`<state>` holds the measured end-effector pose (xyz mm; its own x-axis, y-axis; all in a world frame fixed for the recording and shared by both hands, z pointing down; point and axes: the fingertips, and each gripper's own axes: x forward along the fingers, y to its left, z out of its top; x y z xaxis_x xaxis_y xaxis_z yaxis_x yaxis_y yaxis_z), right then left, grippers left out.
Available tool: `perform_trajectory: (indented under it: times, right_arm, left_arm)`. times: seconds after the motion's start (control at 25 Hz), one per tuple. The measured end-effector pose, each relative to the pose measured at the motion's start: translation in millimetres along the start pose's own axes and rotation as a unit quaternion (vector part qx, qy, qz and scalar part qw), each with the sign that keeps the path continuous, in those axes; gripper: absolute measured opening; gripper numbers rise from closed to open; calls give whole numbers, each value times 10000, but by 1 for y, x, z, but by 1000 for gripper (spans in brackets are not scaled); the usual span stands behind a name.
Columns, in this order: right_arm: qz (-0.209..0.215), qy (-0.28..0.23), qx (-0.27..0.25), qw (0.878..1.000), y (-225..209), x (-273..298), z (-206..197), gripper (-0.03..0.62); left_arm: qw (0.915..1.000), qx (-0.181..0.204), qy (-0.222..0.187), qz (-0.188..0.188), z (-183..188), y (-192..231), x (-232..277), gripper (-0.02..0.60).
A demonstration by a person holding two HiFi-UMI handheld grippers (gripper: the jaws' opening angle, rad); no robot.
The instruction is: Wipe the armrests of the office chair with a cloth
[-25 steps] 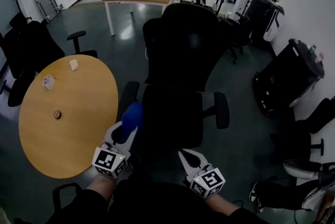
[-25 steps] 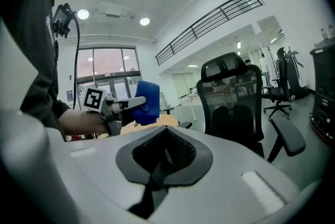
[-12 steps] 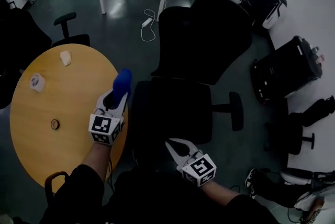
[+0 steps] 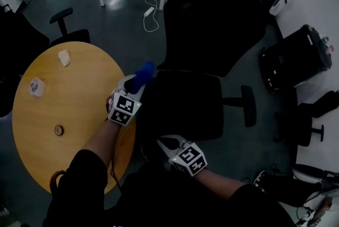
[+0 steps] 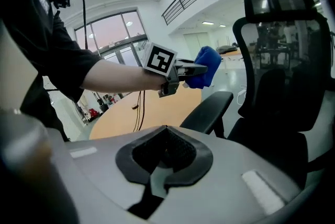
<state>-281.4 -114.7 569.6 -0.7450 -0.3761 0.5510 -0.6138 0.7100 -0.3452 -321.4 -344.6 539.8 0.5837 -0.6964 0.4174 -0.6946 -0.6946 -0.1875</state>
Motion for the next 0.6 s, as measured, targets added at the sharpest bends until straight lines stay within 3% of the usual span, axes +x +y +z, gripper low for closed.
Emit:
perform_trajectory:
  times: [0.2, 0.4, 0.6]
  right_arm:
    - [25, 304, 175, 9994, -12, 27, -18, 4]
    - [34, 584, 265, 9979, -18, 47, -33, 5]
    - [-57, 777, 384, 9962, -29, 52, -43, 5]
  left_arm:
    - [9959, 661, 576, -208, -28, 6, 26, 126]
    - [9901, 828, 1051, -426, -61, 15, 54, 126]
    - [9835, 1086, 1210, -788, -69, 7, 82, 126]
